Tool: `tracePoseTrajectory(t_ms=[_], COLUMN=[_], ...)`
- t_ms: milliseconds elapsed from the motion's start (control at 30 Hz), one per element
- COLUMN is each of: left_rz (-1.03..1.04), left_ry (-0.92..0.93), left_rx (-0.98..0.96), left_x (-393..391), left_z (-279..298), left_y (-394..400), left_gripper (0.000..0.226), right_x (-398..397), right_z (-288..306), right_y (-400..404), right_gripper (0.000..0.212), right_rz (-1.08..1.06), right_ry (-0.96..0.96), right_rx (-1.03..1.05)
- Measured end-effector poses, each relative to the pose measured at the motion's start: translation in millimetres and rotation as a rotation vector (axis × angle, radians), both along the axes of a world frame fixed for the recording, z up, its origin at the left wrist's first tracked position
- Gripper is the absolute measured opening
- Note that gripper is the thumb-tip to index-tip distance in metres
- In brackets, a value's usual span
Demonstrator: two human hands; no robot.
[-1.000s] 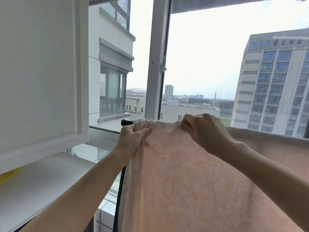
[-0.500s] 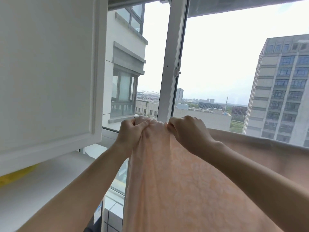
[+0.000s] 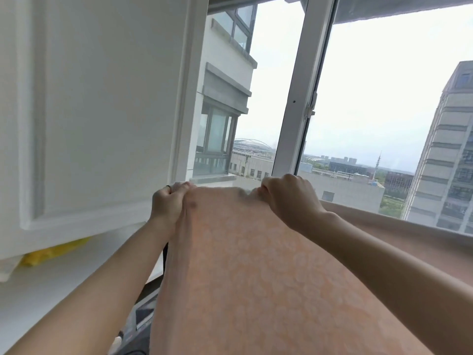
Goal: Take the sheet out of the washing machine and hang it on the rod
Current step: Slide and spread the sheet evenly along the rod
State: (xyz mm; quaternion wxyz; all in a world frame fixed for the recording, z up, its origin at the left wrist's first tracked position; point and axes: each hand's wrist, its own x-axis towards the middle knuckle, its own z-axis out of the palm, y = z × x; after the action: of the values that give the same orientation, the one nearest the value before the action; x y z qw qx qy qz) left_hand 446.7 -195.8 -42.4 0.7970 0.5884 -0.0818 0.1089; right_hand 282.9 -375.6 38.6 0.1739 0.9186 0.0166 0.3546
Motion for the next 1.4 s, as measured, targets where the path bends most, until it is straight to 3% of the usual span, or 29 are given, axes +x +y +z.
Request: tracePoseTrajectory(t_ms=[133, 267, 400, 500, 667, 833, 900, 1033, 1100, 1200, 1400], left_rz=[0.064, 0.042, 0.067, 0.089, -0.011, 0.021, 0.065, 0.16, 0.123, 0.092, 0.014], left_ry=[0.136, 0.155, 0.188, 0.229, 0.244, 0.284, 0.29, 0.228, 0.208, 0.185, 0.036], left_rx=[-0.015, 0.028, 0.1, 0.136, 0.289, 0.513, 0.689, 1.448, 1.587, 1.612, 1.473], left_x=[12.9, 11.8, 20.0, 22.5, 16.0, 16.5, 14.6, -5.2, -9.7, -12.1, -15.1], left_z=[-28.3, -58.5, -82.2, -98.8, -128.3, -159.6, -166.2, -171.5, -179.5, -179.0, -161.3], left_y=[27.4, 45.8, 65.7, 75.2, 85.6, 99.3, 98.9, 87.0, 78.5, 66.1, 46.3], left_gripper=[0.028, 0.017, 0.028, 0.024, 0.013, 0.017, 0.026, 0.027, 0.021, 0.018, 0.021], right_x=[12.1, 25.3, 36.6, 44.6, 55.0, 60.6, 63.2, 65.1, 65.2, 64.6, 61.9], right_z=[-2.0, 4.9, 3.5, -2.3, -10.2, -16.7, -17.2, -12.7, -9.8, -8.9, -9.5], right_y=[9.8, 18.6, 27.2, 28.1, 24.7, 14.2, 9.9, 4.5, 2.5, 0.2, -3.3], right_gripper=[0.021, 0.028, 0.024, 0.025, 0.029, 0.03, 0.03, 0.027, 0.027, 0.028, 0.026], right_rz=[-0.009, 0.018, 0.02, 0.041, 0.069, 0.116, 0.124, 0.132, 0.139, 0.151, 0.153], right_ry=[0.003, 0.006, 0.006, -0.025, -0.023, -0.039, -0.033, -0.023, -0.015, -0.006, -0.01], right_rx=[-0.004, 0.0, -0.014, 0.004, 0.068, 0.152, 0.176, 0.244, 0.261, 0.271, 0.305])
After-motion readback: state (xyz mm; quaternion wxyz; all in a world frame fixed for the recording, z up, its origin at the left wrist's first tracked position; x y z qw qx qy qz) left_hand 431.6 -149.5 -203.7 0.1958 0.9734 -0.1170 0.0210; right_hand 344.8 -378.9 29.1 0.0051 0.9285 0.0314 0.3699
